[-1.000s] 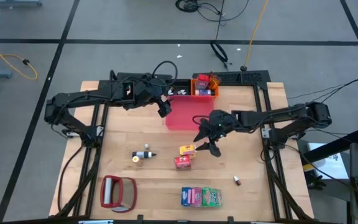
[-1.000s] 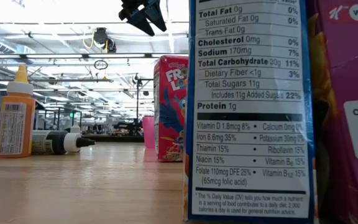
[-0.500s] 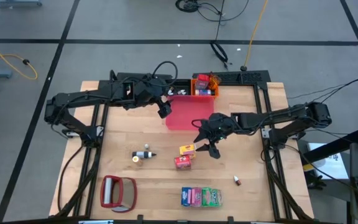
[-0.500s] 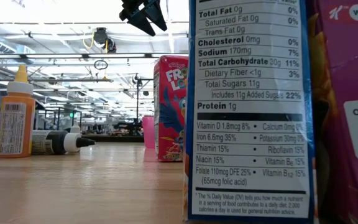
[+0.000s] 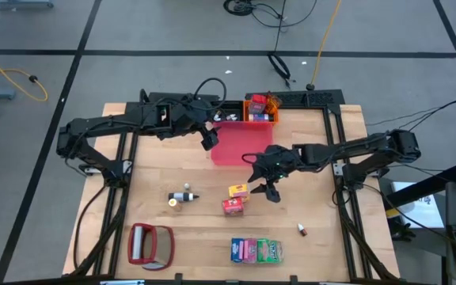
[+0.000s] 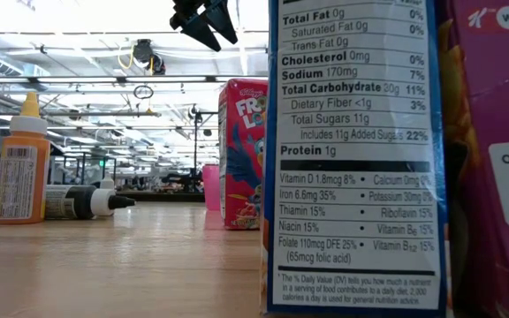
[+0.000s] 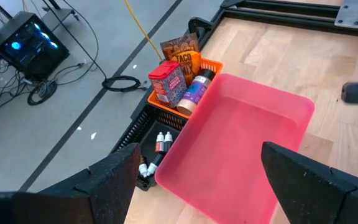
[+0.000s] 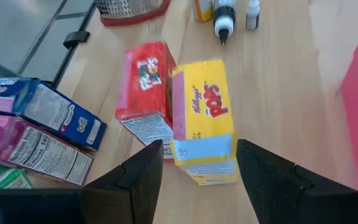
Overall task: Pick & Place Kitchen Items
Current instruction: Put the yellow cereal box into the pink bin
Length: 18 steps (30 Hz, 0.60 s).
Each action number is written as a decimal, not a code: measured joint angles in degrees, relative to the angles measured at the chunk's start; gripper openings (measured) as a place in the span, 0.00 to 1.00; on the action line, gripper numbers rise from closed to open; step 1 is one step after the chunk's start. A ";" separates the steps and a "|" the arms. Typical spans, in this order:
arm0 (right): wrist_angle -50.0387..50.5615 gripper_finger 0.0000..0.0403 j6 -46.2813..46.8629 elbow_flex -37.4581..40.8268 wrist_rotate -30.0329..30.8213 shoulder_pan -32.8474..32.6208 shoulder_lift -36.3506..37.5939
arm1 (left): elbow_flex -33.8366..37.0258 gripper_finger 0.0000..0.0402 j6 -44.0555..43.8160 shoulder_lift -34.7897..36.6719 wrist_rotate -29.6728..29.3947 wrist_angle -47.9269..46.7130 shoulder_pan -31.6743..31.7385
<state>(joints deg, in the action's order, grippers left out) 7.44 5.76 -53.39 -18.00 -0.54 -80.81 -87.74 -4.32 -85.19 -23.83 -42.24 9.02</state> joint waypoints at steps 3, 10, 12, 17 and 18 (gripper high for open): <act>0.06 0.49 2.11 0.02 -0.29 -0.29 -1.52 | 0.00 0.83 0.00 0.00 0.02 0.00 0.01; -3.71 0.59 2.52 -0.02 -1.51 -0.98 -2.83 | 0.00 0.83 0.00 0.00 0.02 0.00 0.01; -3.33 0.64 2.58 -0.02 -1.42 -0.71 -2.93 | 0.00 0.83 0.00 0.00 0.02 0.00 0.00; -3.85 0.71 3.11 0.02 -1.33 -0.72 -2.90 | 0.00 0.83 0.01 0.00 0.02 0.00 0.00; -3.85 0.72 3.39 0.02 -1.34 -0.74 -2.91 | 0.00 0.83 0.06 0.00 0.02 0.00 0.00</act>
<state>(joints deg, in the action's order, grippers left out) 3.60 9.14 -53.36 -19.34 -1.28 -83.72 -87.74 -4.26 -85.19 -23.81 -42.24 9.02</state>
